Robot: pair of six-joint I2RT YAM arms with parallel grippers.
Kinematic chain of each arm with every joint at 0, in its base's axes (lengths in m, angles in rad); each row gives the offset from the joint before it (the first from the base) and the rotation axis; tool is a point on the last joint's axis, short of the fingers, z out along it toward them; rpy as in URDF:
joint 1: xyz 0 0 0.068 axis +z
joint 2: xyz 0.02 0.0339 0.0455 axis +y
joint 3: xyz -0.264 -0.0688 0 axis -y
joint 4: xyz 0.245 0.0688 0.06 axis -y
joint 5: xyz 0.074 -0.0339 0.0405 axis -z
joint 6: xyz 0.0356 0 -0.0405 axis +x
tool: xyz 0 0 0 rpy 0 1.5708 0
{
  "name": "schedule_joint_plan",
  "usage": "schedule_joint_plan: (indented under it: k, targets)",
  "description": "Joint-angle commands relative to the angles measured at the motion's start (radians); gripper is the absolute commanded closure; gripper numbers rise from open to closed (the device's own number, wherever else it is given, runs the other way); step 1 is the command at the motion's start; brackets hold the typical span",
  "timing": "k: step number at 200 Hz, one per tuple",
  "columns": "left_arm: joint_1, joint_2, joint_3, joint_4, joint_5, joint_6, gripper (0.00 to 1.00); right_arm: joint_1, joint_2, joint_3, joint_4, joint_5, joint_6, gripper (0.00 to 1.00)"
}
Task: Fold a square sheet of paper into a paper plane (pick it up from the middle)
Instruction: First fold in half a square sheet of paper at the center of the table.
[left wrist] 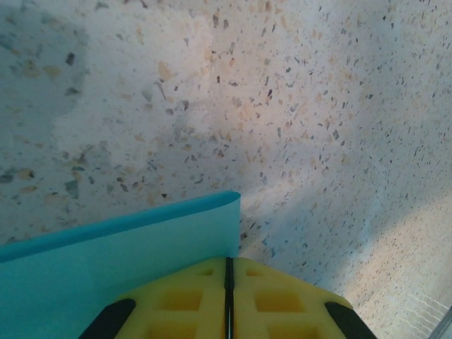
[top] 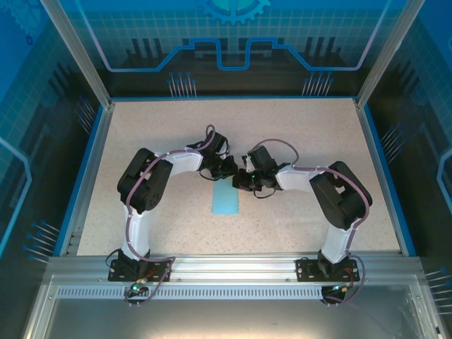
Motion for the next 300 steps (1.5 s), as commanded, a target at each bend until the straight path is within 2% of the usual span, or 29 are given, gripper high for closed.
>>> schedule_joint_plan:
  k: [1,59,94,133,185,234,300]
  targets:
    - [-0.004,0.029,0.028,-0.037,-0.019,0.028,0.92,0.009,0.04,0.021,-0.002,-0.015,0.014,0.89]
    - [-0.004,0.03,0.038,-0.04,-0.025,0.036,0.91,0.01,0.087,0.012,0.019,-0.04,0.03,0.89]
    - [-0.004,-0.024,0.028,-0.007,0.04,0.015,0.83,0.012,0.096,0.017,0.021,-0.031,0.041,0.89]
    - [-0.005,-0.061,-0.007,0.015,0.065,0.017,0.83,0.012,0.104,0.02,0.0,-0.013,0.044,0.89]
    - [-0.004,0.01,-0.011,-0.03,-0.012,0.028,0.91,0.028,0.098,0.024,-0.018,-0.036,0.026,0.9]
    - [-0.005,0.044,-0.01,-0.054,-0.076,0.028,0.92,0.059,0.047,-0.005,0.002,-0.093,0.022,0.89]
    - [-0.005,0.054,-0.004,-0.062,-0.099,0.028,0.93,0.142,0.044,-0.097,0.041,-0.083,0.077,0.89]
